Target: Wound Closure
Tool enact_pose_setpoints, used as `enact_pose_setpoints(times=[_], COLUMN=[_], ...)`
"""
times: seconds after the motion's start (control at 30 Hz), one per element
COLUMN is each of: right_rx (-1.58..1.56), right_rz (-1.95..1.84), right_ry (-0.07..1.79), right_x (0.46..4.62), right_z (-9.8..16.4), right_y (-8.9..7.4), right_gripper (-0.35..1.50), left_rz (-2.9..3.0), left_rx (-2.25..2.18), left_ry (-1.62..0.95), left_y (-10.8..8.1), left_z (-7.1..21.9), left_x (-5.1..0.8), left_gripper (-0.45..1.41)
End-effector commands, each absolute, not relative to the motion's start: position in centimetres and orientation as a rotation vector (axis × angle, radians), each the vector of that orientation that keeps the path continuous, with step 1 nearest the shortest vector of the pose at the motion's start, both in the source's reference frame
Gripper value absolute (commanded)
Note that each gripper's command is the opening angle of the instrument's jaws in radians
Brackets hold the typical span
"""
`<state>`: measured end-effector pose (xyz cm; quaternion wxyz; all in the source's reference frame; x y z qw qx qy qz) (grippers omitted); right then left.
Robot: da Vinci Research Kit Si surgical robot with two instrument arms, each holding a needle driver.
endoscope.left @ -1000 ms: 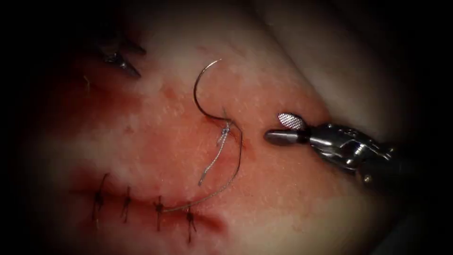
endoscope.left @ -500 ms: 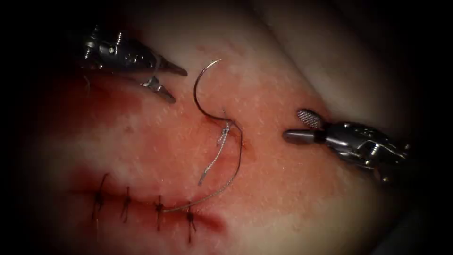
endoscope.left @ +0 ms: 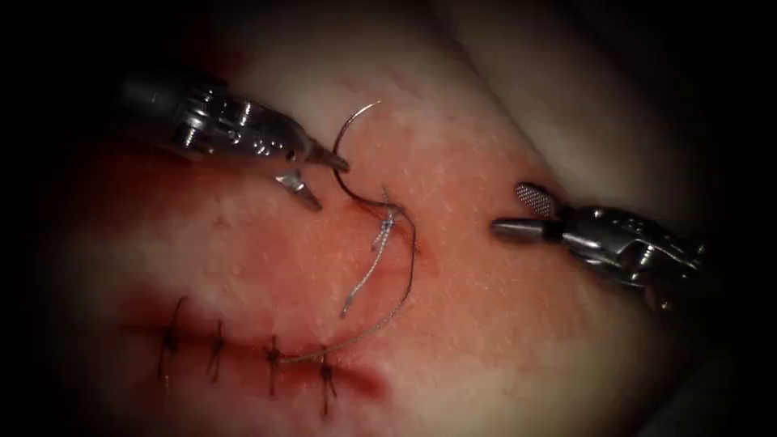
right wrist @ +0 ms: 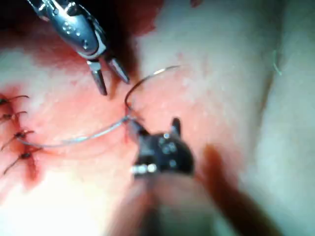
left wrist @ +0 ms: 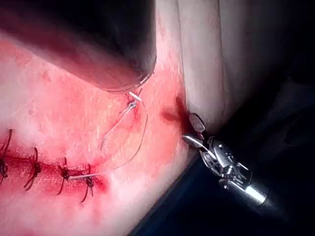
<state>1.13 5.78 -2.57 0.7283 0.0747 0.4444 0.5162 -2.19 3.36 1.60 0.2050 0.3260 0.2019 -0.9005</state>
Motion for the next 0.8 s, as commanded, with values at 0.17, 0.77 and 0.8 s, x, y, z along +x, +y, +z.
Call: enact_pose_setpoints(times=[0.17, 0.77, 0.8], right_rx=[0.161, 0.147, 0.147], right_rz=[1.135, 1.142, 1.143], right_ry=[0.981, 0.980, 0.980], right_x=[1.21, 1.17, 1.17], right_z=[-2.51, -2.50, -2.50], right_y=[5.75, 5.76, 5.76], right_gripper=[1.11, 1.11, 1.11], left_rz=[-2.546, -2.702, -2.695], left_rx=[0.883, 0.807, 0.808], left_ry=[0.597, 0.728, 0.732], left_y=[3.41, 3.60, 3.63], left_z=[1.74, 1.52, 1.48], left_x=[-2.37, -2.12, -2.04], left_gripper=[0.29, -0.35, -0.35])
